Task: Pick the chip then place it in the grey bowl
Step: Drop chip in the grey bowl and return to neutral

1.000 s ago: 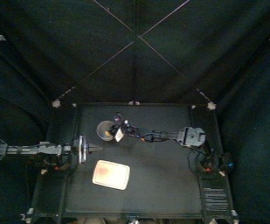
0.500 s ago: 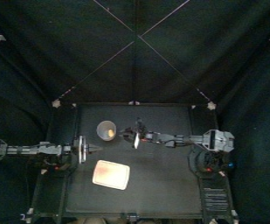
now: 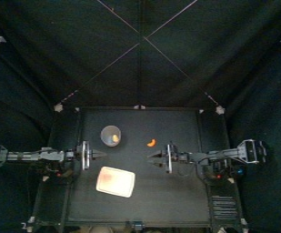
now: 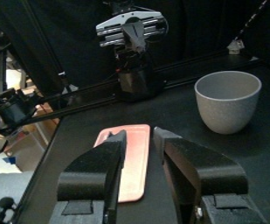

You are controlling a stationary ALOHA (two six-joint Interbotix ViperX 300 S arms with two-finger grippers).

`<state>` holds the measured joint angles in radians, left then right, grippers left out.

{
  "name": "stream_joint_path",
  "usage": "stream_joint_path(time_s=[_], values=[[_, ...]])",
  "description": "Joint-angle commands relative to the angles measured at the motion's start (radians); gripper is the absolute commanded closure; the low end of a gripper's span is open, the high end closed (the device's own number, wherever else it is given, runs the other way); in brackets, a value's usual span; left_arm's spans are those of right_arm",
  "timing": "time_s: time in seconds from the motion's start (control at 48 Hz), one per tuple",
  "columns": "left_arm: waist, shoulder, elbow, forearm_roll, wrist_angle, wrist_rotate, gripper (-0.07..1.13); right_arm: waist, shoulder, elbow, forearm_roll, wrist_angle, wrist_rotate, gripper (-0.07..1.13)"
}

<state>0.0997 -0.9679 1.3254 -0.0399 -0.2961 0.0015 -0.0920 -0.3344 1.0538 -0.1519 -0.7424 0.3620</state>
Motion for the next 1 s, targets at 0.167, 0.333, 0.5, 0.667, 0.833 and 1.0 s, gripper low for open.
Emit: stream_joint_path(time_s=[0.167, 0.333, 0.5, 0.667, 0.833, 1.0], values=[[0.012, 0.002, -0.008, 0.002, -0.009, 0.002, 1.01, -0.005, -0.236, 0.164, 0.002, -0.005, -0.005, 0.32], [0.02, 0.002, 0.0, -0.002, -0.009, 0.002, 1.01, -0.005, -0.324, 0.204, -0.008, -0.002, -0.005, 0.32], [0.02, 0.002, 0.009, -0.002, -0.009, 0.002, 1.01, -0.005, -0.337, 0.202, -0.049, 0.029, -0.003, 0.32], [0.02, 0.002, 0.023, 0.0, -0.009, 0.002, 1.01, -0.002, -0.333, 0.193, -0.071, 0.051, 0.0, 0.32], [0.021, 0.002, 0.037, 0.002, -0.008, 0.002, 1.01, 0.0, -0.331, 0.192, -0.091, 0.051, -0.005, 0.32], [0.02, 0.002, 0.038, -0.002, -0.009, 0.002, 1.01, 0.0, -0.333, 0.192, -0.133, 0.051, -0.006, 0.33]])
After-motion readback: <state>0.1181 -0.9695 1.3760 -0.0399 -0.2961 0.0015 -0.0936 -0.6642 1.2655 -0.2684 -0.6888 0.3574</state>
